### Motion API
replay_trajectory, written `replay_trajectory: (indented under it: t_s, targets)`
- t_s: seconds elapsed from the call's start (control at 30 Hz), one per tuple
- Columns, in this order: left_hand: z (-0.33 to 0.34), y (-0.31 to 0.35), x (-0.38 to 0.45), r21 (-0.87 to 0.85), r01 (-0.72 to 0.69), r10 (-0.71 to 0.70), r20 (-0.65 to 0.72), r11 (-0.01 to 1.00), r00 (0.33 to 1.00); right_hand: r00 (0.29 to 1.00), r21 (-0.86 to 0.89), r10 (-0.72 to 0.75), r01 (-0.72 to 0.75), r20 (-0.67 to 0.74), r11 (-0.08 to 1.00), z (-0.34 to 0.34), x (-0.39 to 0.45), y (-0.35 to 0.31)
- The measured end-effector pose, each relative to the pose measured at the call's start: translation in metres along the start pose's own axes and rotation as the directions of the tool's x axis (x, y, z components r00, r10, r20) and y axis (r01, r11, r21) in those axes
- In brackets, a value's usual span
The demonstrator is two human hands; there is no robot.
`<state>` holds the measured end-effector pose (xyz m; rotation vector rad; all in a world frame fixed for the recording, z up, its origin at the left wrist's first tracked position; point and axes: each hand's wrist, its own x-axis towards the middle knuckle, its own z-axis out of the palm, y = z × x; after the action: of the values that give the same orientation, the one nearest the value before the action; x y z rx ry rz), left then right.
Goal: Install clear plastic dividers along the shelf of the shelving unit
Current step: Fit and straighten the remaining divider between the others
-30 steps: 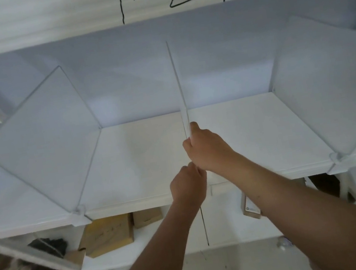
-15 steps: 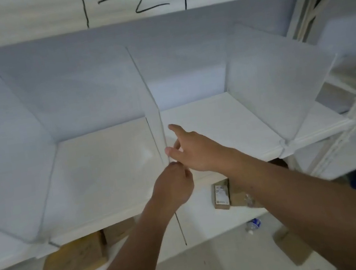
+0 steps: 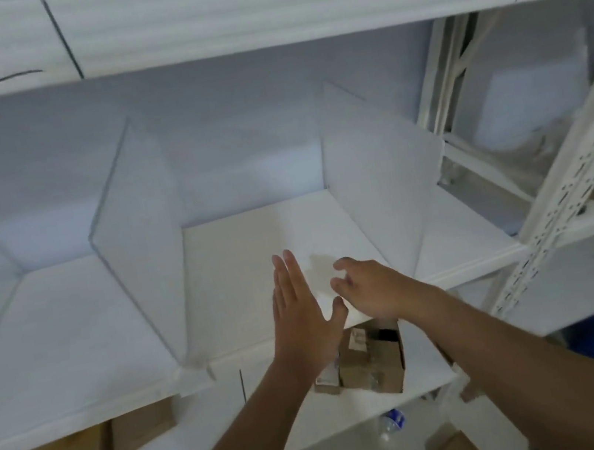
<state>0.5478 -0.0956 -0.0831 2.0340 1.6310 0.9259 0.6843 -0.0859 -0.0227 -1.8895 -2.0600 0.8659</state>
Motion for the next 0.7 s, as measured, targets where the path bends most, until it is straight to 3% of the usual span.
replay_trajectory:
  t_s: [0.13,0.27,0.53,0.7]
  targets:
    - [0.058,0.054,0.017,0.069,0.152,-0.159,0.111,0.986,0.981,0.992,-0.011,0.101,-0.100,0.073,0.995,-0.054,-0.002,0.080]
    - [0.092,0.104,0.034,0.197,0.167,-0.210,0.218,0.966,0.953,0.982,-0.042,0.161,-0.166,-0.096,0.985,-0.105,-0.002,0.124]
    - [0.118,0.146,0.074,0.302,0.232,-0.301,0.208,0.925,0.931,0.977,-0.062,-0.080,0.069,-0.196,0.996,-0.122,0.020,0.104]
    - [0.120,0.147,0.068,0.444,0.112,-0.229,0.219,0.889,0.948,0.951,-0.089,-0.136,0.115,-0.278,0.989,-0.109,0.019,0.100]
